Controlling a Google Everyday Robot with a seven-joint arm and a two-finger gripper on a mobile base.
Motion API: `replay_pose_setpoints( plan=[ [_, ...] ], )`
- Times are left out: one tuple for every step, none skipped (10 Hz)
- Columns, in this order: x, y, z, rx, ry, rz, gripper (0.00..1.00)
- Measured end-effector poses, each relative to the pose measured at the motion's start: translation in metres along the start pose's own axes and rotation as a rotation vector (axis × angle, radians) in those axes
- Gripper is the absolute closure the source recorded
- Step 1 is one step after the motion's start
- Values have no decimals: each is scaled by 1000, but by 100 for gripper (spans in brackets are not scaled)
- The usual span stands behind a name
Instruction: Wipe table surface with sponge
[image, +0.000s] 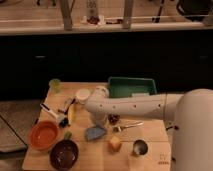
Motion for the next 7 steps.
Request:
replay_pose_setpoints(
  plan=[
    [15,-5,-1,-6,22,18,100],
    [22,-11,-1,-3,30,25,100],
    [29,-18,-1,-2,37,25,100],
    [29,-30,-1,3,40,11,100],
    [22,-46,0,7,34,-10,100],
    [16,-61,2,12,30,-34,100],
    [7,-77,4,16,19,-68,100]
  ],
)
